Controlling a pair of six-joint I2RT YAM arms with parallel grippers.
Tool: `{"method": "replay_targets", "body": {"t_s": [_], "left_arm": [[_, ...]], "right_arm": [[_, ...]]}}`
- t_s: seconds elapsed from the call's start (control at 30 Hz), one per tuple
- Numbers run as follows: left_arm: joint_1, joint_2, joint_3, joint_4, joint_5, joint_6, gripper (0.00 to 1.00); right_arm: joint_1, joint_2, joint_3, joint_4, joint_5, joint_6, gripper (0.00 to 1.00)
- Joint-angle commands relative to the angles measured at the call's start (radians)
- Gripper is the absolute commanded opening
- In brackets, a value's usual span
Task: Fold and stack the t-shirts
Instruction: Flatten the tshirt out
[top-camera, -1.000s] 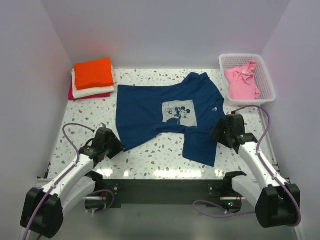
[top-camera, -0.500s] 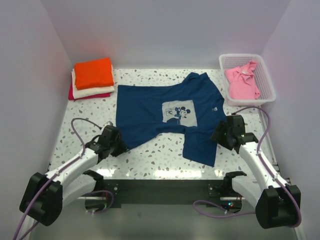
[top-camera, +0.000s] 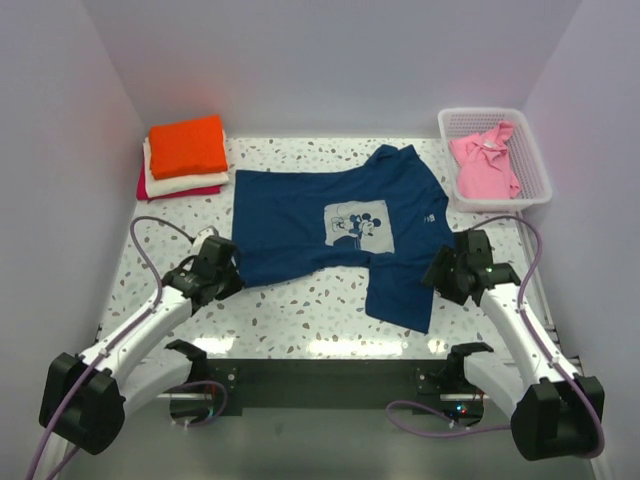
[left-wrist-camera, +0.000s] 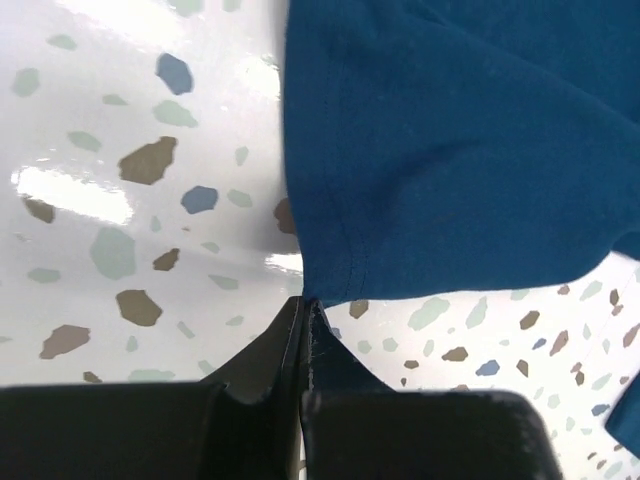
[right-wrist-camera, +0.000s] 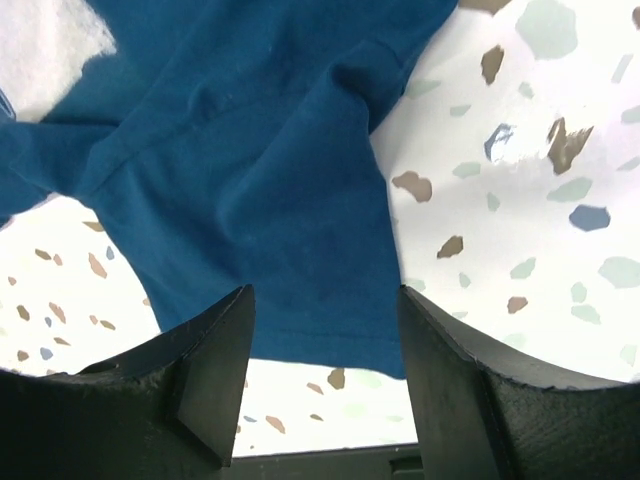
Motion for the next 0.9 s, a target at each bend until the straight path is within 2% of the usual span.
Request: {"method": "replay_targets", "body": {"t_s": [0.0,0.13,0.27,0.5,0.67,0.87], "left_arm": [[0.029,-0.026,0.033,-0.072,-0.058,0.029,0.0],[0.115,-0.027,0.061,-0.108,-0.047,0.029,0.0],[0.212,-0.021,0.075,-0.088,0.023,0.072,0.0],[0.253,0.051,0.084,-0.062,0.043,0.09,0.0],[0.273,0.071,0.078,-0.022,0.062,0.095,0.0],[0.29,0.094,0.07,0.033,0.111,0.101,0.0]], "right_arm": [[0.0,-0.033,0.013,-0.058,-0.058,0.036,0.62],[0.002,-0.044,-0.041,-0.067,-0.099,0.061,0.62],[0.028,-0.026,-0.095,-0.044,-0.124,0.084,0.61],[0.118,-0.013,-0.147,-0.065,-0.038,0.16,0.59],[0.123,-0.064,-0.145,-0.143,0.037,0.205,0.59],[0.125,-0.049,-0.139,-0.176,0.085,0.246,0.59]]}}
